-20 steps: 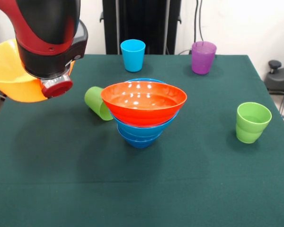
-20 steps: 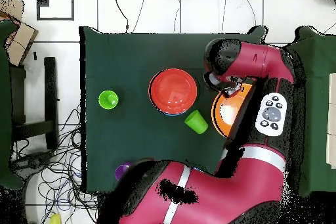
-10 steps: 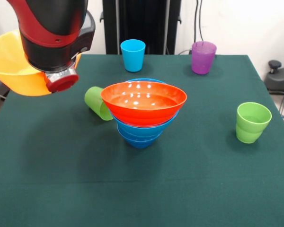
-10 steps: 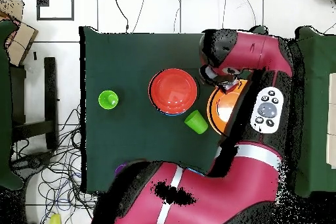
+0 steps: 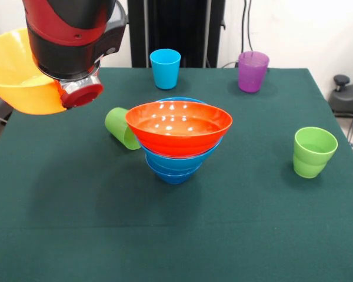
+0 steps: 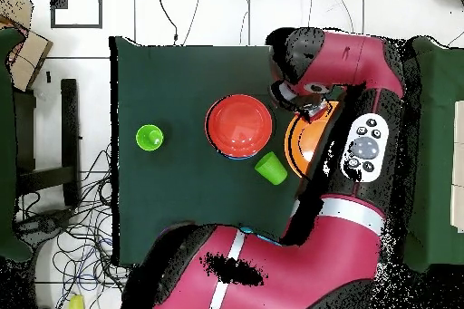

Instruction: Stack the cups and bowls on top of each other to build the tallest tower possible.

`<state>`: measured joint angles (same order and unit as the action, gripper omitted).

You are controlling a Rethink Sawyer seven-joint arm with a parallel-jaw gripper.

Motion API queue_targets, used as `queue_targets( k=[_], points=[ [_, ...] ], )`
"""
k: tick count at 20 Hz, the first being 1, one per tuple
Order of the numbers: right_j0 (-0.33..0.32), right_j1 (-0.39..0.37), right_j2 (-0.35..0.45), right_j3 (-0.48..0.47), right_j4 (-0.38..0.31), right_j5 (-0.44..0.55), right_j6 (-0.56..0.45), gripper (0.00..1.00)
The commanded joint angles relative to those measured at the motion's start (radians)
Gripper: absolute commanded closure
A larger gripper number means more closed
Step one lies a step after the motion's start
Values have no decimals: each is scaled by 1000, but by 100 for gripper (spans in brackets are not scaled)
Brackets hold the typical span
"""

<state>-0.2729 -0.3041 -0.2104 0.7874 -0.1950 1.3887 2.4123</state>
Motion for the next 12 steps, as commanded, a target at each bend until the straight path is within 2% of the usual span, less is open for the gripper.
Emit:
queue_targets(
  k=[1,12],
  points=[
    [28,3,109,-46,0,121,-175,100],
    [50,20,109,-87,14,158,-133,100]
  ],
)
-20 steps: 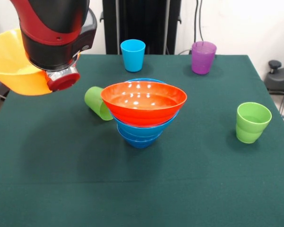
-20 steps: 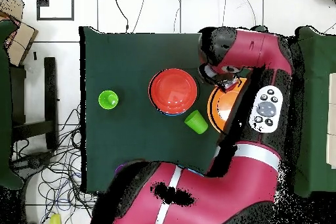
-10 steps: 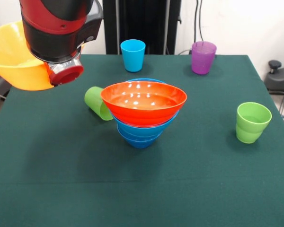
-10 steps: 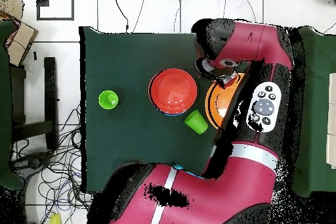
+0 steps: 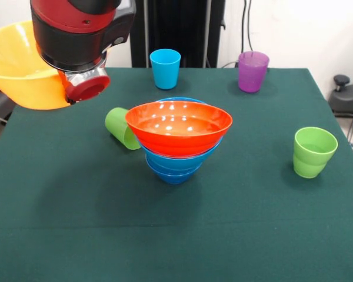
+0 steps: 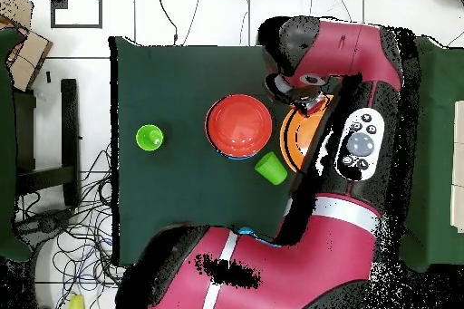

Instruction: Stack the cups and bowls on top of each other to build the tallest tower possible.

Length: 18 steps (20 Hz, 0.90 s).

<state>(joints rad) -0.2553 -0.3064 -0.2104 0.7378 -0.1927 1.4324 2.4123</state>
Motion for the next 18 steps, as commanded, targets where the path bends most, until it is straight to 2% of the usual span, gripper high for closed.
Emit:
queue_targets(
  k=[1,12,18],
  points=[
    [34,23,108,-39,14,114,-128,100],
    [52,49,98,-104,32,166,-101,100],
    [63,53,93,-104,43,157,-87,100]
  ],
)
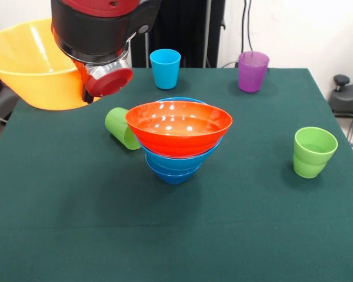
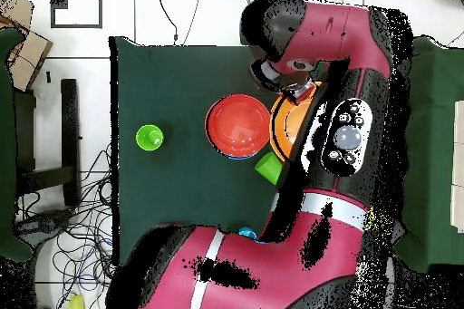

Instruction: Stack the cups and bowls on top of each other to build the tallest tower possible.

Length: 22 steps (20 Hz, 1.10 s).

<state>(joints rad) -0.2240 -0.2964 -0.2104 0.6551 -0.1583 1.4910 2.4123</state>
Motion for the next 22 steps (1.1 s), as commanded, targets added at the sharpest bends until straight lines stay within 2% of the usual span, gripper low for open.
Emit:
queue_targets(
  k=[1,3,22],
  points=[
    [32,42,92,-18,10,96,-85,100],
    [37,37,90,-4,15,87,-78,100],
    [55,78,75,-82,32,141,-28,100]
  ],
)
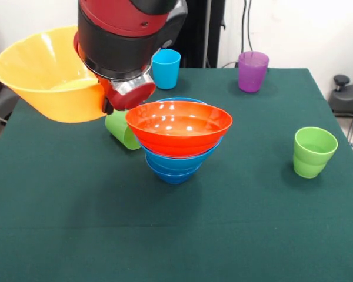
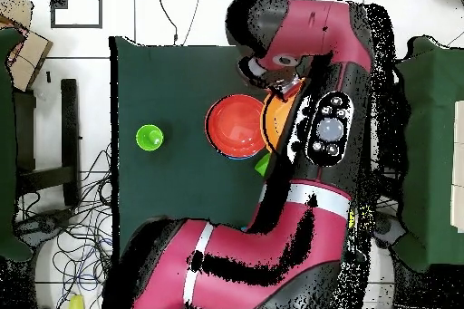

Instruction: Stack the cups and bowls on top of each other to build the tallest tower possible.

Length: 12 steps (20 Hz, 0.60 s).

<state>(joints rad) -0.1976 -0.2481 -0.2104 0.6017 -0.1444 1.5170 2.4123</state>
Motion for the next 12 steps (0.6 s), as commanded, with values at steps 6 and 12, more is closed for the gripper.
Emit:
queue_targets(
  k=[6,12],
  points=[
    [33,28,68,-21,24,109,-22,100],
    [39,32,56,-24,35,115,-13,100]
  ],
)
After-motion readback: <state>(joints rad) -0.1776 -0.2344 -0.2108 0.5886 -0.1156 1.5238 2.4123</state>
